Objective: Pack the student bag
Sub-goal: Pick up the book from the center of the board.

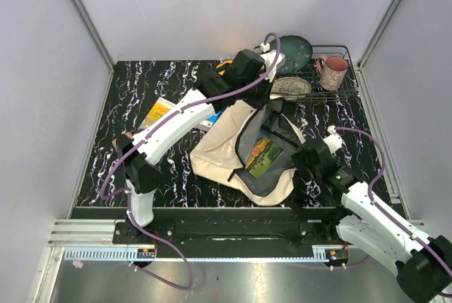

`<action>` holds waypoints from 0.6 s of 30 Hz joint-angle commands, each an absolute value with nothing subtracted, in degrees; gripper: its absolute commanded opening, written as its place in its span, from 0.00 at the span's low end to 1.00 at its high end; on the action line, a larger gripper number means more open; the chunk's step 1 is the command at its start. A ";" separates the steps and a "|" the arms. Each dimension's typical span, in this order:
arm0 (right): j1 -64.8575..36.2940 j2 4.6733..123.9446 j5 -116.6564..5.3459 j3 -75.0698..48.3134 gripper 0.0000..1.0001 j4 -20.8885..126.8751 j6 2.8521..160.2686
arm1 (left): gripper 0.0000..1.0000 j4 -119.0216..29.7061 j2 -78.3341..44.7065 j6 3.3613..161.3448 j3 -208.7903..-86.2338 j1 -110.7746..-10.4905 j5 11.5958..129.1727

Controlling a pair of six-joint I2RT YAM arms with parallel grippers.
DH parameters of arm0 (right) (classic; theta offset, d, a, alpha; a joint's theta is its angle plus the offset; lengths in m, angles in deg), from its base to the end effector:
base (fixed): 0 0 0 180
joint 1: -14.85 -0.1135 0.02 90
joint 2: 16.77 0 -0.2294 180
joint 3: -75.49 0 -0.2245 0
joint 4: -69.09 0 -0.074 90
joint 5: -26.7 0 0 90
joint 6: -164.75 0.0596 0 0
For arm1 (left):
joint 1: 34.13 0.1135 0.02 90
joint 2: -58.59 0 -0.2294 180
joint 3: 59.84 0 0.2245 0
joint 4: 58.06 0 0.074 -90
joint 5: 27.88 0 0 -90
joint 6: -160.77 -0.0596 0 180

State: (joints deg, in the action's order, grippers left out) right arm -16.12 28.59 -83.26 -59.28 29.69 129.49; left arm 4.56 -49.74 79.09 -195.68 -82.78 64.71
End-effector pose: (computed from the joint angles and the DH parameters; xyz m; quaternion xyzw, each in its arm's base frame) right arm 0.1679 0.0770 0.1935 0.2558 0.8566 0.1707 0.4144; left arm 0.2626 -0.3024 0.3582 0.3156 0.8293 -0.2374 0.3954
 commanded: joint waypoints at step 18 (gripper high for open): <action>-16.27 21.90 -92.03 -43.76 0.77 21.59 124.15 | 0.99 -13.10 -21.94 83.87 -164.39 -74.04 52.92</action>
